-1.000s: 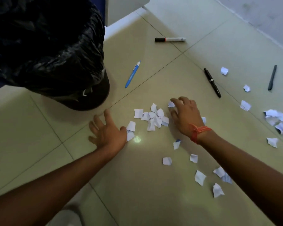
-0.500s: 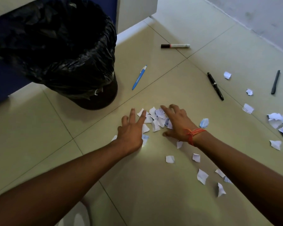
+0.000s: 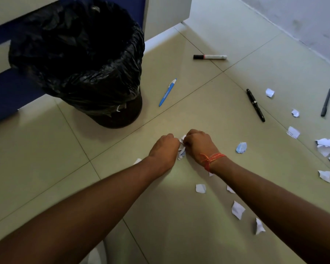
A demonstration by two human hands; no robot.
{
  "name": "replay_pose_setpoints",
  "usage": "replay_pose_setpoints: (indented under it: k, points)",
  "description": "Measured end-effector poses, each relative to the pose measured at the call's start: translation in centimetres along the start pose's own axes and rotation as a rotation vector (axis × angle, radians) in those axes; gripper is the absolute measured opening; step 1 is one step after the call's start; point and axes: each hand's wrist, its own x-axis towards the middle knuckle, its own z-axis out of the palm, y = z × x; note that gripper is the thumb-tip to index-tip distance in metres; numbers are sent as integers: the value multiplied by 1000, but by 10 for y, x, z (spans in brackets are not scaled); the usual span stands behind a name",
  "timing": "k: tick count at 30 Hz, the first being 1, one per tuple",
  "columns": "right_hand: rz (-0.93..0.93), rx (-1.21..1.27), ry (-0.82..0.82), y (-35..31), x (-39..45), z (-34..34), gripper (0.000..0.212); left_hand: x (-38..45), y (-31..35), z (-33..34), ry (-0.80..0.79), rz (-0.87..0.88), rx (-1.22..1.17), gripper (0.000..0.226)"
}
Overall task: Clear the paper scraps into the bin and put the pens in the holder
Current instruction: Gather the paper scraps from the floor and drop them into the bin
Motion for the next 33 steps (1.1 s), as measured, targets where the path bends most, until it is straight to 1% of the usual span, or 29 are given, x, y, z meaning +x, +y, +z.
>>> replay_pose_setpoints:
  k: [2,4,6,8,9,10,12,15,17,19,20,21,22,23,25,26,28,30,33]
  points:
    - [114,117,7,0,-1,-3,15,0,-3,-4,22,-43,-162,22]
    - [288,355,10,4,-6,-9,10,-6,-9,-9,103,-62,-333,18]
    - [451,722,-1,7,-13,-21,5,-15,-11,-23,230,-77,-500,15]
    - [559,1133,49,6,-16,-40,6,-24,-6,-45,367,-93,-677,13]
    - [564,1274,89,2,-14,-54,8,-29,-4,-60,439,-92,-762,12]
    - [551,1358,125,-2,-11,-68,8,-32,0,-74,507,-85,-836,12]
    - [449,1413,174,-20,4,-104,8,-38,3,-109,671,-43,-948,13]
    - [212,1457,243,-60,29,-164,19,-47,3,-167,953,26,-1083,11]
    - [42,1441,285,-95,47,-200,16,-55,-10,-204,1146,15,-1125,11]
    - [-78,1339,323,-126,68,-225,10,-63,-31,-233,1288,-40,-1091,12]
    - [-123,1260,330,-140,78,-233,9,-67,-43,-243,1321,-94,-1050,12]
    - [-144,1154,336,-153,88,-238,8,-69,-54,-251,1316,-154,-1007,12]
    - [-145,1023,349,-165,99,-240,7,-68,-65,-256,1273,-224,-960,11]
    - [-137,865,366,-175,109,-239,5,-66,-76,-260,1193,-296,-902,10]
    - [-142,544,369,-195,123,-232,4,-57,-97,-263,987,-414,-778,11]
    - [-157,420,338,-201,130,-228,8,-52,-105,-263,909,-455,-727,12]
    - [-192,265,212,-210,136,-220,15,-50,-112,-260,846,-500,-657,15]
    - [-217,246,146,-210,136,-215,19,-53,-113,-257,838,-474,-658,20]
    - [-264,423,165,-204,132,-212,18,-56,-116,-259,845,-399,-730,25]
